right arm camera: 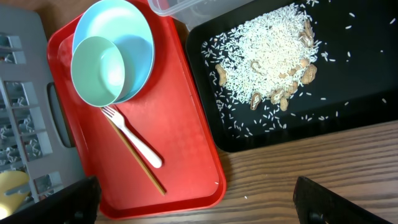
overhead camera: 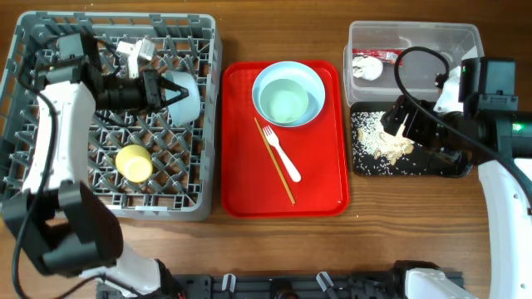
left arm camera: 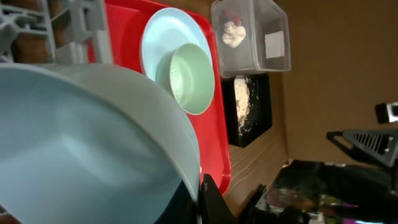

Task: Sort waste into correct bins and load items into the dishwasher rack
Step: 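Set the light-blue bowl upside down in the dish rack with the left gripper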

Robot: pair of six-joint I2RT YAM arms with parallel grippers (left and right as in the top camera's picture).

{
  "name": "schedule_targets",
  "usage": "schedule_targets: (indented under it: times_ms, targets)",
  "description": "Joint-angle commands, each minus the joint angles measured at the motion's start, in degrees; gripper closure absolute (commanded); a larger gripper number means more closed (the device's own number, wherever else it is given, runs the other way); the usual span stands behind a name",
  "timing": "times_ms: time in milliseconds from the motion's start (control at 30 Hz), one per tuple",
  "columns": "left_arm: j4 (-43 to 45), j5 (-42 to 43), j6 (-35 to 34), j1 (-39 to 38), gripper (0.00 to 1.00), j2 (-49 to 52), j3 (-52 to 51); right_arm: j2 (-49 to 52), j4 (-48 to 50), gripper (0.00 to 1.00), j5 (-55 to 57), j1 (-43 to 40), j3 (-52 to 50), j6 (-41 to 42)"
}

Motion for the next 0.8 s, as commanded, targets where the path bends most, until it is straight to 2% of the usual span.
schedule_targets:
  times_ms: [0, 133, 267, 300, 367, 433, 467, 500, 533, 567, 767]
  targets:
    - [-0.7, 3.1, 1.6, 2.6, 0.96, 3.9, 0.8, -0.6, 0.0, 0.00, -0.5, -0.1, 0.6, -0.9]
    - [-1.8, 2.6, 1.6, 5.7, 0.96, 5.7, 0.8, -0.6, 0.0, 0.00, -0.5, -0.1, 0.6, -0.9]
    - [-6.3, -7.8, 1.4, 9.4, 0.96, 6.5, 0.8, -0.6, 0.3, 0.00, -0.5, -0.1, 0.6, -0.8]
    - [-6.8, -10.2, 1.0, 10.2, 0.93, 6.5, 0.8, -0.6, 0.3, 0.00, -0.5, -0.1, 0.6, -0.8]
    - [-8.2, -12.5, 1.1, 11.8, 0.93, 6.5, 0.8, -0.6, 0.2, 0.00, -0.5, -0.1, 0.6, -0.8]
    - [-9.3, -13.5, 1.1, 13.2, 0.82, 6.5, 0.8, -0.6, 0.2, 0.00, -0.5, -0.1, 0.6, -0.8]
    - [-9.8, -14.6, 1.1, 14.2, 0.80, 6.5, 0.8, -0.6, 0.2, 0.00, -0.5, -0.1, 0.6, -0.8]
    - [-10.2, -15.9, 1.1, 15.0, 0.72, 6.5, 0.8, -0.6, 0.2, 0.00, -0.5, -0.1, 0.6, -0.8]
    - [-10.5, -16.4, 1.1, 15.8, 0.42, 6.5, 0.8, -0.6, 0.2, 0.00, -0.5, -0.1, 0.6, -0.8]
    - [-10.8, -16.4, 1.0, 16.9, 0.01, 6.5, 0.8, -0.6, 0.2, 0.00, -0.5, -0.1, 0.6, -0.8]
    - [-11.1, -13.4, -0.8, 19.4, 0.00, 4.8, 0.8, -0.6, 0.2, 0.00, -0.5, -0.1, 0.6, -0.8]
